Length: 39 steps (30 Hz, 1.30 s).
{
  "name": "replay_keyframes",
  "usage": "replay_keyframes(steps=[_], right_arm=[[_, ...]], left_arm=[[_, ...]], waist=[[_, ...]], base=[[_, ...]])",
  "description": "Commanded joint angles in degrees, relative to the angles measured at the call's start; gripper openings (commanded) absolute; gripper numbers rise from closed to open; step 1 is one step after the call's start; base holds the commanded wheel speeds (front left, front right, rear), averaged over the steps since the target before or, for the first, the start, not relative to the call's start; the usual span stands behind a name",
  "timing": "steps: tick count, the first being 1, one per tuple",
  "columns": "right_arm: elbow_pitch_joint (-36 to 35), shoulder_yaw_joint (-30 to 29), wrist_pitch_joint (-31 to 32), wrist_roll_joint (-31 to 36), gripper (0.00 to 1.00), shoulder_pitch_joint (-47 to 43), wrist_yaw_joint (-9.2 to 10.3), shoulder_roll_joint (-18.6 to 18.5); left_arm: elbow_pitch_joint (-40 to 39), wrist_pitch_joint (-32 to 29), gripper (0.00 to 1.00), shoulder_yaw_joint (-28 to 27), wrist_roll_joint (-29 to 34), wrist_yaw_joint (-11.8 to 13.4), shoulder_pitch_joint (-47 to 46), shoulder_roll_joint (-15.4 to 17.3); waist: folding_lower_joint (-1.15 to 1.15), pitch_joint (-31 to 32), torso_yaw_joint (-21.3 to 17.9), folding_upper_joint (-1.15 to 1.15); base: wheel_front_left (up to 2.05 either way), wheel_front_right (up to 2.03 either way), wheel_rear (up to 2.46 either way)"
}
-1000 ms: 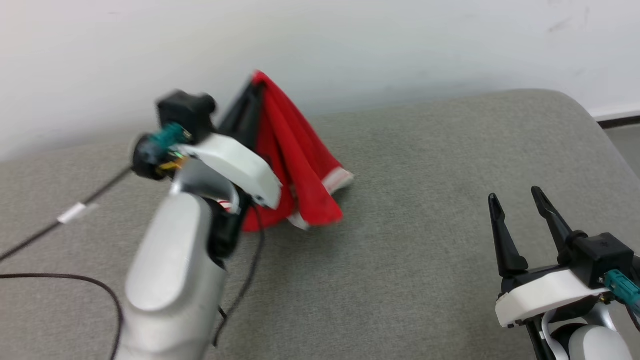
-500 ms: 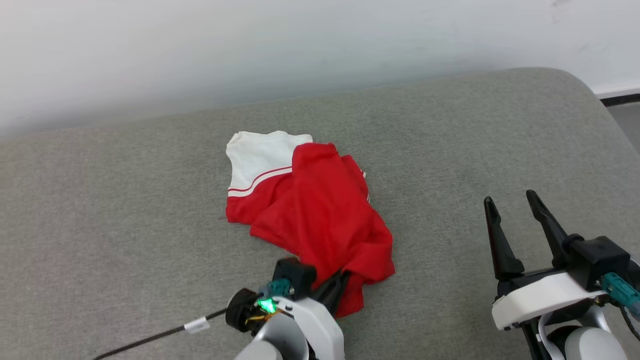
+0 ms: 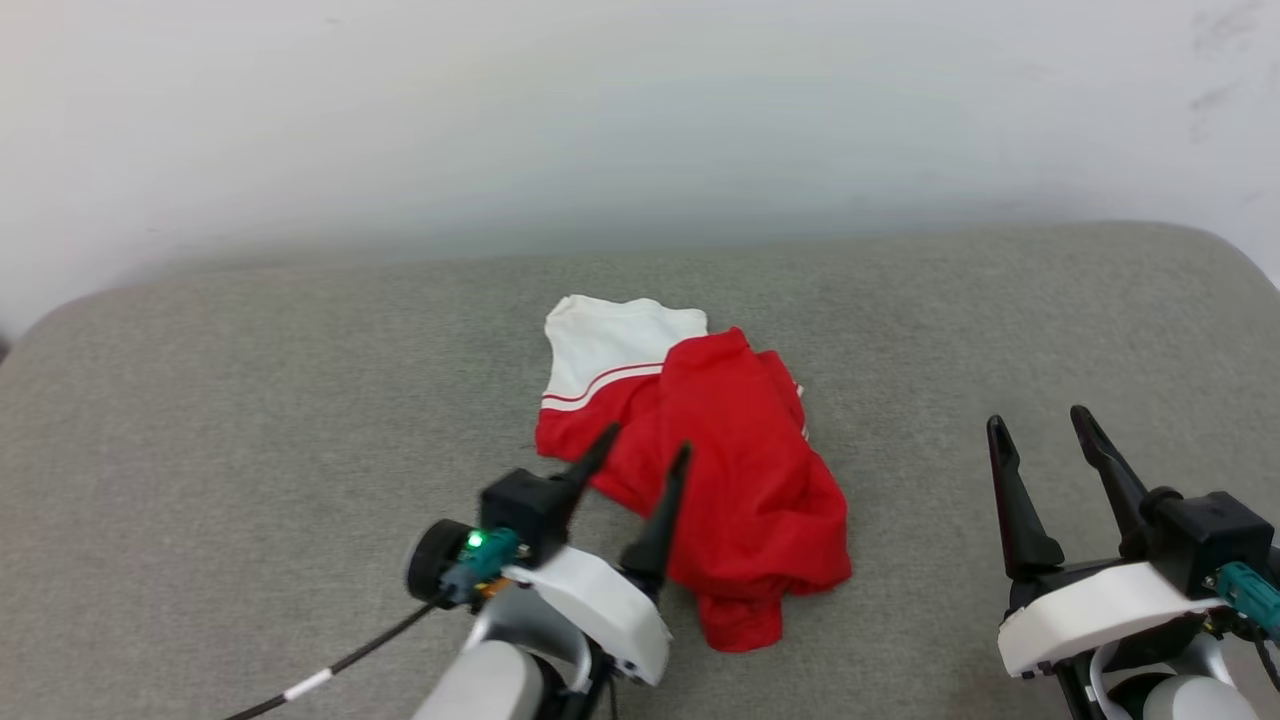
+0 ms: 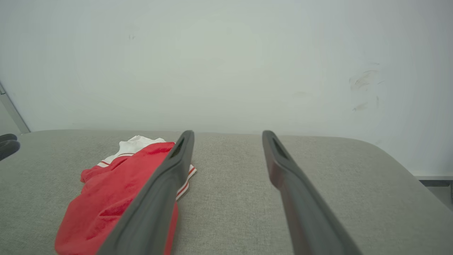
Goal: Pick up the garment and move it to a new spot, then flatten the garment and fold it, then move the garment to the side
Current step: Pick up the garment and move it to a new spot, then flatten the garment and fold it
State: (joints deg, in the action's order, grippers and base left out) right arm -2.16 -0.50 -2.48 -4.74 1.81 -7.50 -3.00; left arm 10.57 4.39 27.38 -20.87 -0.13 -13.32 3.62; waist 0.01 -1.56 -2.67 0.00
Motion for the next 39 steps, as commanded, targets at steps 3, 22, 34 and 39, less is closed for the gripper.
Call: replay_keyframes(steps=[3,22,34,39], right_arm=[[-0.5,-0.3,0.3,-0.4,1.00,-1.3,0.02,0.1],[-2.9,-1.8,2.6,-0.8,1.00,-6.6,0.02,0.1],[-3.6,-1.6,2.9,-0.7,1.00,-6.5,0.02,0.1],[-3.7,-1.4,3.1,-0.8,1.00,-5.9,0.02,0.1]], left_arm=[[-0.3,1.7,1.00,-2.3,0.6,2.2,-0.7,1.3],[-1.7,5.9,1.00,-10.8,0.2,9.5,8.5,9.1],[-2.7,5.0,1.00,-10.2,-0.1,9.8,8.6,9.4],[-2.4,4.5,1.00,-10.0,-0.4,9.3,6.9,9.4]], waist=[[-0.01,1.3,1.5,0.00],[-0.01,4.5,2.3,0.00],[-0.01,4.1,1.8,0.00],[-0.01,3.6,1.8,0.00]], base=[[0.00,0.00,0.00],[0.00,0.00,0.00],[0.00,0.00,0.00],[0.00,0.00,0.00]])
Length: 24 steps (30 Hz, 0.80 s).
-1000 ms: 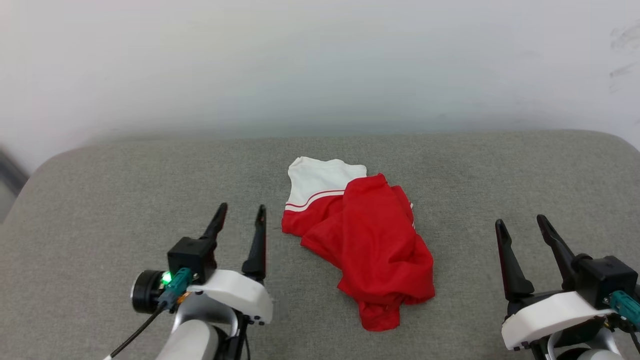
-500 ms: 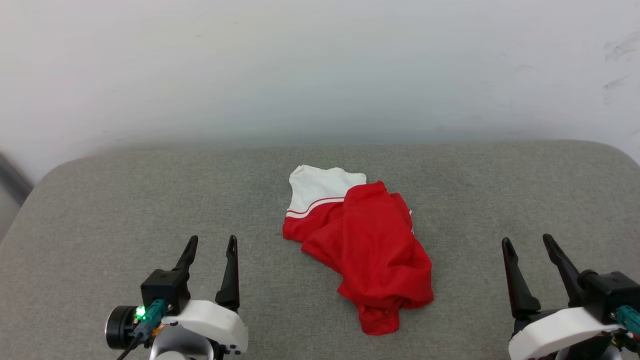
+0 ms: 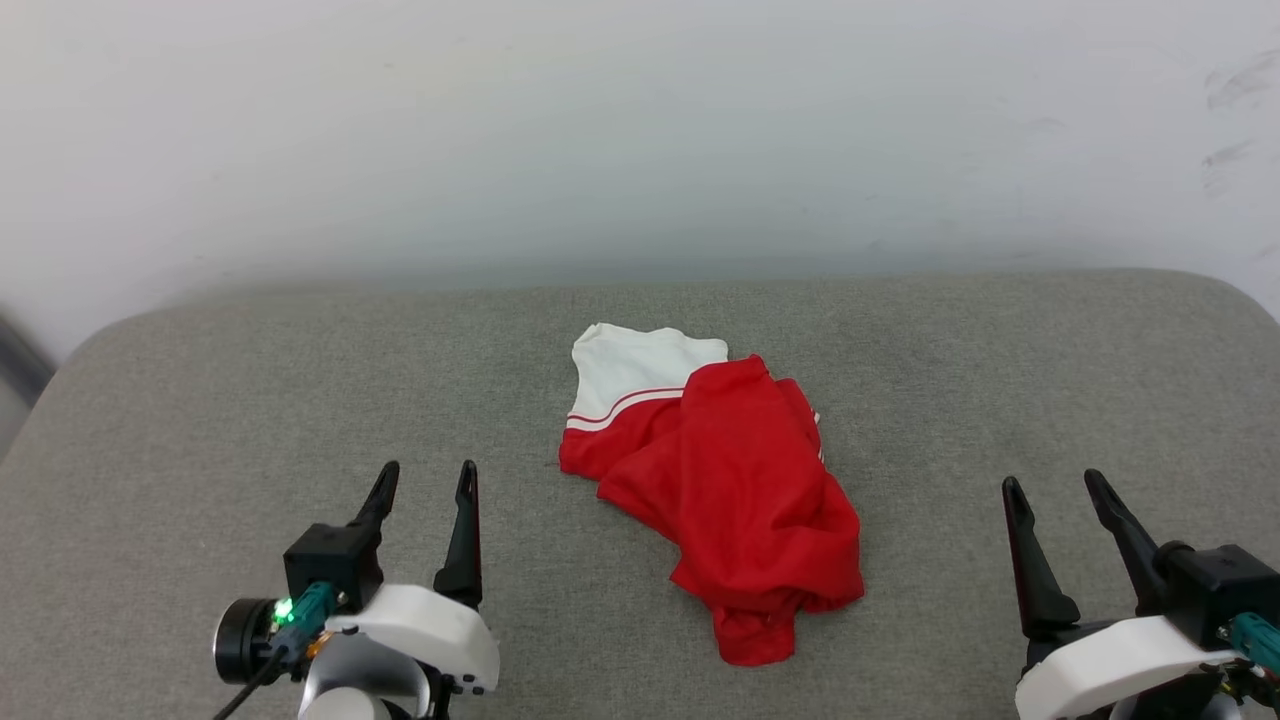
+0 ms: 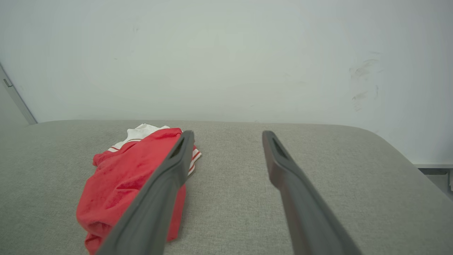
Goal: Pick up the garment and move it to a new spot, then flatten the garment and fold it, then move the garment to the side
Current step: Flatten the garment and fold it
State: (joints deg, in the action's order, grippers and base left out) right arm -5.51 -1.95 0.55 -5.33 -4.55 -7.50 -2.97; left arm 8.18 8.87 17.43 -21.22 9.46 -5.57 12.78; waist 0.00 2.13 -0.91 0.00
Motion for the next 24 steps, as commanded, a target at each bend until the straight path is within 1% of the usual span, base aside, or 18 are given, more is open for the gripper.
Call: replay_keyframes(steps=[1,5,11,14,18,21,24], right_arm=[[-0.4,0.0,0.1,0.1,1.00,0.6,0.02,0.1],[-0.6,0.2,0.3,0.2,1.00,1.2,0.02,0.1],[-0.8,1.0,0.3,-0.1,1.00,3.2,0.02,0.1],[-0.3,1.1,0.0,-0.6,1.00,4.2,0.02,0.1],[0.6,1.2,-0.9,-0.7,1.00,5.8,0.02,0.1],[1.3,1.5,-1.8,-1.1,1.00,7.0,0.02,0.1],[2.5,1.7,-2.8,-1.7,1.00,7.9,0.02,0.1]], left_arm=[[0.3,-0.3,1.00,0.1,-0.2,-0.5,-1.4,0.2],[1.4,-1.9,1.00,0.8,-0.7,-2.1,-6.3,0.0],[5.9,-8.0,1.00,1.5,-2.3,-6.6,-18.1,1.0],[9.4,-13.1,1.00,2.2,-3.5,-9.4,-23.7,2.0],[15.3,-22.3,1.00,3.8,-5.1,-12.9,-29.8,3.8],[20.1,-29.6,1.00,5.3,-6.3,-14.7,-33.0,5.0],[24.2,-35.4,1.00,6.8,-7.8,-15.9,-35.5,6.3]], waist=[[0.00,-0.2,0.0,0.00],[0.00,-1.4,-0.2,0.00],[0.00,-5.0,-2.6,0.00],[0.00,-7.1,-4.3,0.00],[0.00,-10.0,-6.7,0.00],[0.00,-12.1,-8.3,0.00],[0.00,-13.6,-9.6,0.00]], base=[[0.00,0.00,0.00],[0.00,0.00,0.00],[0.00,0.00,0.00],[0.00,0.00,0.00],[0.00,0.00,0.00],[0.00,0.00,0.00],[0.00,0.00,0.00]])
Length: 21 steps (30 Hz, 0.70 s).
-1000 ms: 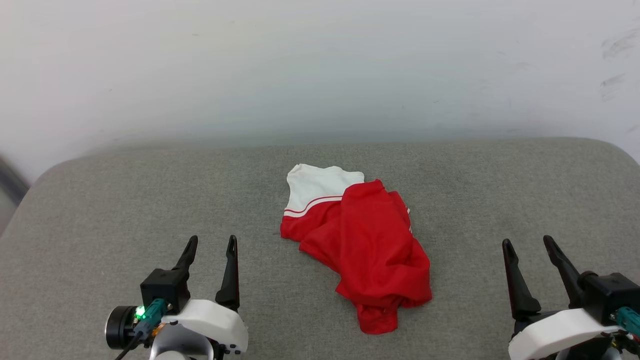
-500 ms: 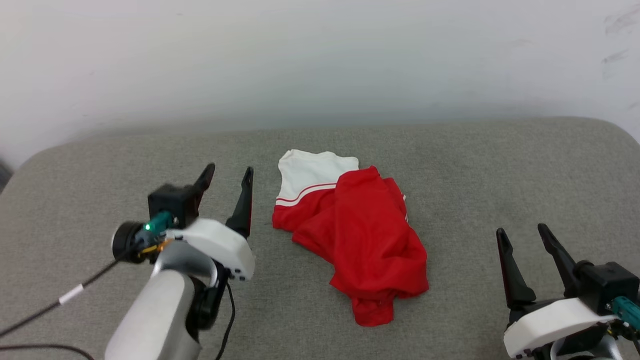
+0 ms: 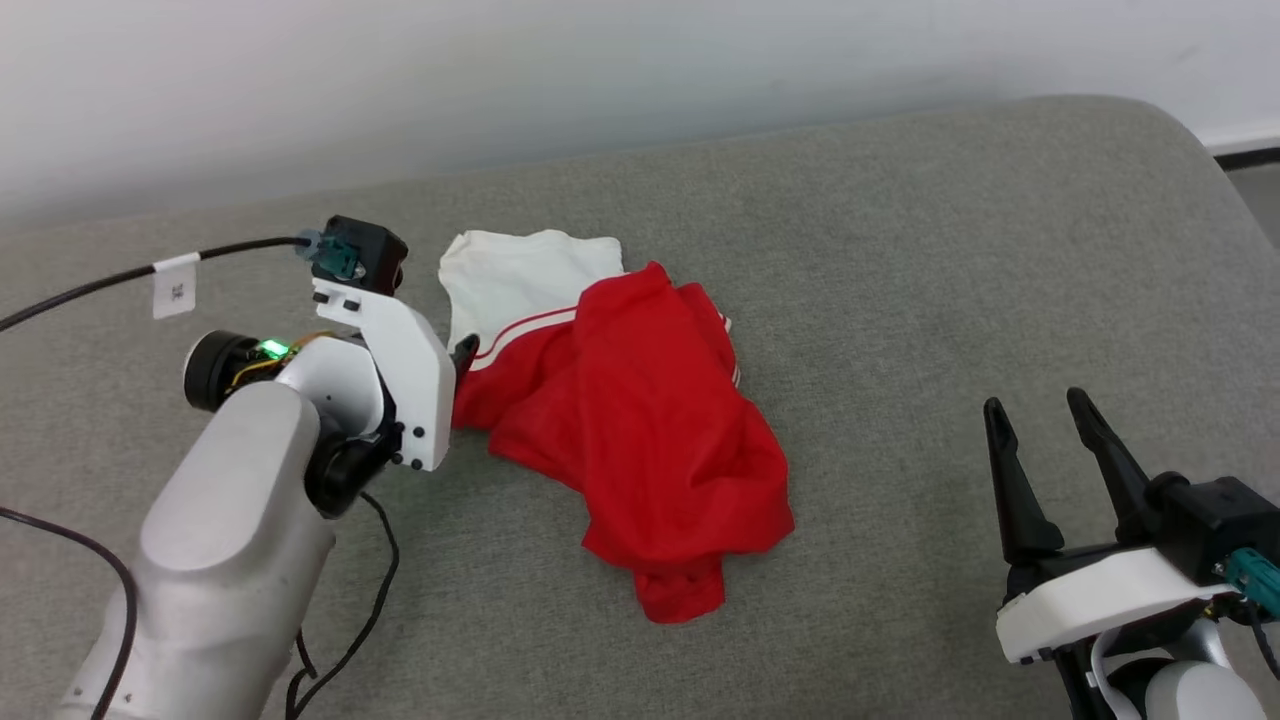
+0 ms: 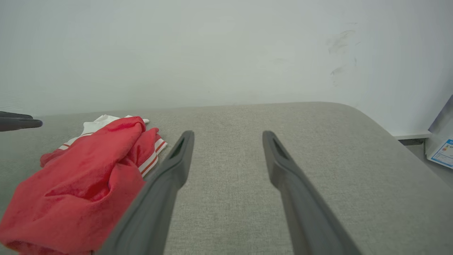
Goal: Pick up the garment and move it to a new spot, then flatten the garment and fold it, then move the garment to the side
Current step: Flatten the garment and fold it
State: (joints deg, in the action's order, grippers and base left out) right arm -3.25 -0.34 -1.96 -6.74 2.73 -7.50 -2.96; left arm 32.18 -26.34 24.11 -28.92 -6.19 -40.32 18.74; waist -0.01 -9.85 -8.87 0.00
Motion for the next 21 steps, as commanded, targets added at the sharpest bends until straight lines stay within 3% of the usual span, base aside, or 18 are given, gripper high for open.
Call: replay_keyframes(steps=[1,11,12,13,14,21], right_arm=[[0.7,0.2,-0.6,-0.4,1.00,0.8,0.02,0.1],[4.8,1.4,-3.2,-2.4,1.00,2.9,0.02,0.1],[5.0,1.3,-3.4,-2.5,1.00,3.0,0.02,0.1],[5.3,1.2,-3.6,-2.5,1.00,3.1,0.02,0.1],[5.6,1.0,-3.8,-2.5,1.00,3.1,0.02,0.1],[6.5,-0.6,-3.6,-1.6,1.00,2.3,0.02,0.1]], left_arm=[[1.6,-1.9,1.00,0.4,-0.8,-0.4,-1.4,0.6],[11.5,-14.9,1.00,5.0,-6.3,-1.2,-2.0,3.3],[12.1,-15.8,0.47,5.5,-6.6,-1.3,-1.6,3.2],[12.4,-16.1,0.10,5.7,-7.4,-1.3,-1.3,2.9],[12.5,-16.4,0.00,6.0,-8.0,-1.3,-1.1,2.7],[9.8,-8.9,0.00,7.3,-6.4,-1.2,-2.7,3.3]], waist=[[0.01,-2.1,-2.0,0.00],[0.01,-4.7,-5.2,0.00],[0.01,-4.6,-5.4,0.00],[0.01,-4.6,-5.5,0.00],[0.01,-4.6,-5.6,0.00],[0.01,-1.9,-3.8,0.00]], base=[[0.00,0.00,0.00],[0.00,0.00,0.00],[0.00,0.00,0.00],[0.00,0.00,0.00],[0.00,0.00,0.00],[0.00,0.00,0.00]])
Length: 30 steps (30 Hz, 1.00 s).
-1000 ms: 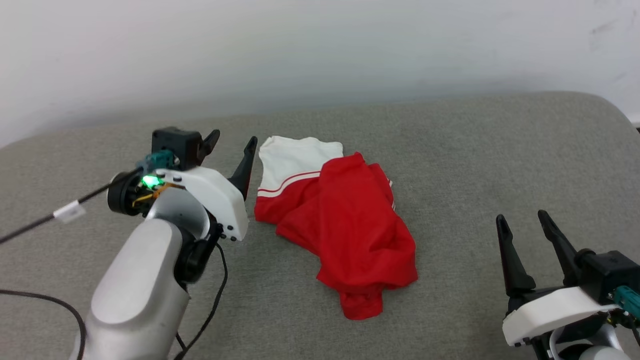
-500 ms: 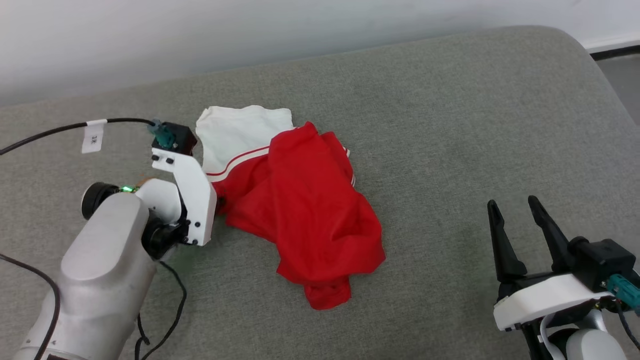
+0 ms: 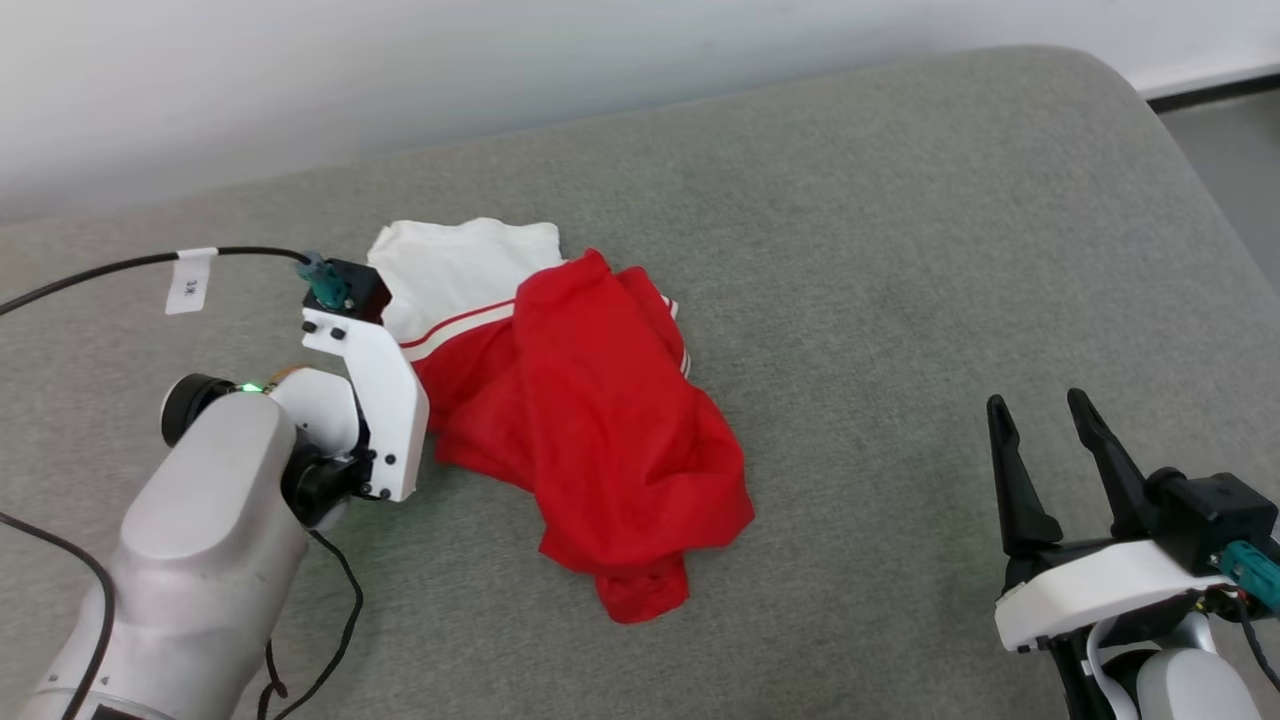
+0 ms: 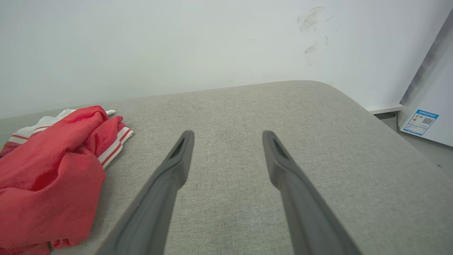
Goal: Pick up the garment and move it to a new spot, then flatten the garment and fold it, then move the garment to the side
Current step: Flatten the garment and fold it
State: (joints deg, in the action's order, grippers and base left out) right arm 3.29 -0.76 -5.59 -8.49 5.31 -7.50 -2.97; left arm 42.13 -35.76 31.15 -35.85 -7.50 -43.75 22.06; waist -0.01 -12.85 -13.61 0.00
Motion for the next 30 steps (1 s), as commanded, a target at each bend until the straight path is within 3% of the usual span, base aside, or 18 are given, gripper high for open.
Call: replay_keyframes(steps=[1,5,9,15,23,24,25,26,27,30], right_arm=[[-0.3,-0.3,0.1,0.3,1.00,-0.6,0.02,0.1],[-1.0,-1.0,0.7,0.9,1.00,-1.3,0.02,0.1],[-2.1,-1.9,1.8,1.8,1.00,-2.5,0.02,0.1],[-4.0,-4.0,3.2,2.1,1.00,-4.6,0.02,0.1],[-5.9,-4.1,5.3,3.0,1.00,-7.8,0.02,0.1],[-6.1,-3.8,5.6,3.0,1.00,-8.0,0.02,0.1],[-6.2,-3.6,6.0,3.3,1.00,-8.3,0.02,0.1],[-6.5,-3.4,6.2,3.3,1.00,-8.7,0.02,0.1],[-6.8,-3.4,6.6,3.4,1.00,-8.9,0.02,0.1],[-7.4,-3.2,7.1,3.7,1.00,-9.3,0.02,0.1]], left_arm=[[-0.7,1.4,0.00,0.5,0.8,0.1,0.5,0.2],[-3.0,4.5,0.00,0.8,1.5,0.4,1.7,0.2],[-8.3,8.2,0.00,0.2,1.7,2.4,5.7,0.9],[-19.8,11.0,0.00,-1.1,-0.1,7.7,19.0,2.4],[-30.8,9.4,0.00,0.1,-4.6,14.4,39.7,1.6],[-31.4,9.0,0.04,0.4,-4.7,14.9,41.5,1.7],[-32.1,8.9,0.36,0.8,-4.8,15.4,43.1,1.7],[-32.8,9.2,0.83,0.9,-5.0,16.0,44.4,1.5],[-33.6,9.6,1.00,0.7,-5.1,16.6,45.2,1.3],[-35.8,11.9,1.00,0.0,-4.1,18.0,45.8,1.3]], waist=[[0.01,1.5,1.5,0.00],[0.01,3.3,3.6,0.00],[0.01,5.3,6.5,0.00],[0.01,7.9,10.3,0.00],[0.01,11.8,12.5,0.00],[0.01,12.2,12.5,0.00],[0.01,12.8,12.5,0.00],[0.01,13.1,12.5,0.00],[0.01,13.2,12.6,0.00],[0.01,13.9,12.7,0.00]], base=[[0.00,0.00,0.00],[0.00,0.00,0.00],[0.00,0.00,0.00],[0.00,0.00,0.00],[0.00,0.00,0.00],[0.00,0.00,0.00],[0.00,0.00,0.00],[0.00,0.00,0.00],[0.00,0.00,0.00],[0.00,0.00,0.00]])
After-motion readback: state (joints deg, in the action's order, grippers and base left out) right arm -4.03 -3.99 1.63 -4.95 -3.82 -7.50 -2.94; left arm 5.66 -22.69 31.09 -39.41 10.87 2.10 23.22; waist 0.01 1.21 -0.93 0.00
